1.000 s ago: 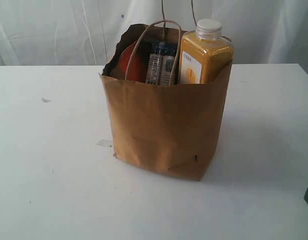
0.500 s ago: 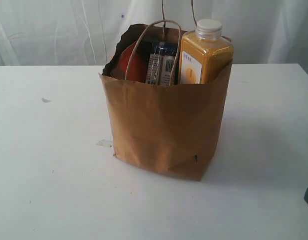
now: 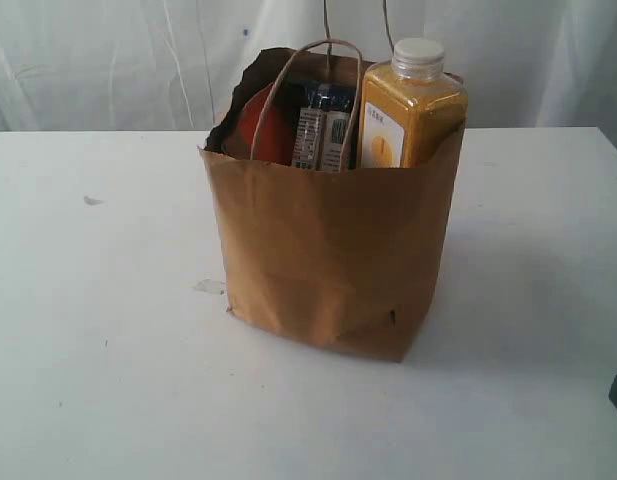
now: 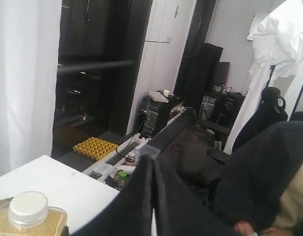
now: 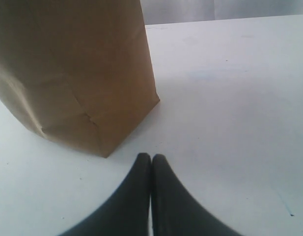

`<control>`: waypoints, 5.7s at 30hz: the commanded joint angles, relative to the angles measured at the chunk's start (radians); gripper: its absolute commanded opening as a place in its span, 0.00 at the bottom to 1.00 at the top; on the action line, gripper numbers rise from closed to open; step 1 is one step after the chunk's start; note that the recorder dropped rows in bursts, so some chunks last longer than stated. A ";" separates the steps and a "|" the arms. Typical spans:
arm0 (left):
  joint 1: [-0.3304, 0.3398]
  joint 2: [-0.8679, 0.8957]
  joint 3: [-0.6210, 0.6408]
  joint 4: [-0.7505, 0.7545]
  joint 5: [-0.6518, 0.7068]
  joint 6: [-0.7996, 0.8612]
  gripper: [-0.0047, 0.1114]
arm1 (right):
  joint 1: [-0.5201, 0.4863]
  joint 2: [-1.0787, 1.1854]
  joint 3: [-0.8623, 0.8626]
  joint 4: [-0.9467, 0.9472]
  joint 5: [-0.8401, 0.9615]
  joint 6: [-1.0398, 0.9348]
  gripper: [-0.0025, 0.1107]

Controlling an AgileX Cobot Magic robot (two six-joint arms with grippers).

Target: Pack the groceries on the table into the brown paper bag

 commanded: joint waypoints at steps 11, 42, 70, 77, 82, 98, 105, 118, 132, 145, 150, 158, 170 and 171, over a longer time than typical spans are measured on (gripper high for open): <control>0.000 -0.267 0.169 0.018 0.368 0.071 0.04 | -0.007 -0.004 0.004 -0.010 -0.004 0.001 0.02; 0.000 -0.583 0.671 -1.775 0.248 2.275 0.04 | -0.007 -0.004 0.004 -0.010 -0.004 0.001 0.02; 0.406 -1.108 1.197 -1.840 0.405 2.192 0.04 | -0.007 -0.004 0.004 -0.010 -0.004 0.022 0.02; 0.525 -1.108 1.197 -1.844 0.467 2.147 0.04 | -0.007 -0.004 0.004 -0.010 -0.004 0.022 0.02; 0.583 -1.108 1.197 -1.844 0.500 2.147 0.04 | -0.007 -0.004 0.004 -0.010 -0.004 0.022 0.02; 0.596 -1.108 1.197 -1.844 0.500 2.148 0.04 | -0.007 -0.004 0.004 -0.010 -0.004 0.022 0.02; 0.596 -1.108 1.197 -1.844 0.500 2.148 0.04 | -0.007 -0.004 0.004 -0.010 -0.004 0.022 0.02; 0.596 -1.108 1.197 -1.844 0.500 2.148 0.04 | -0.007 -0.004 0.004 -0.010 -0.004 0.022 0.02; 0.596 -1.108 1.197 -1.844 0.500 2.148 0.04 | -0.080 0.043 0.004 -0.022 -0.007 0.008 0.02; 0.596 -1.108 1.197 -1.844 0.500 2.147 0.04 | -0.082 -0.102 0.005 0.054 0.003 -0.238 0.02; 0.596 -1.108 1.197 -1.844 0.500 2.147 0.04 | -0.124 -0.112 0.005 0.101 0.003 -0.307 0.02; 0.596 -1.108 1.197 -1.844 0.500 2.147 0.04 | -0.195 -0.112 0.005 0.101 0.003 -0.354 0.02; 0.596 -1.108 1.197 -1.844 0.500 2.148 0.04 | -0.209 -0.112 0.005 0.125 0.003 -0.354 0.02; 0.596 -1.108 1.197 -1.844 0.500 2.148 0.04 | -0.209 -0.112 0.005 0.125 0.003 -0.354 0.02</control>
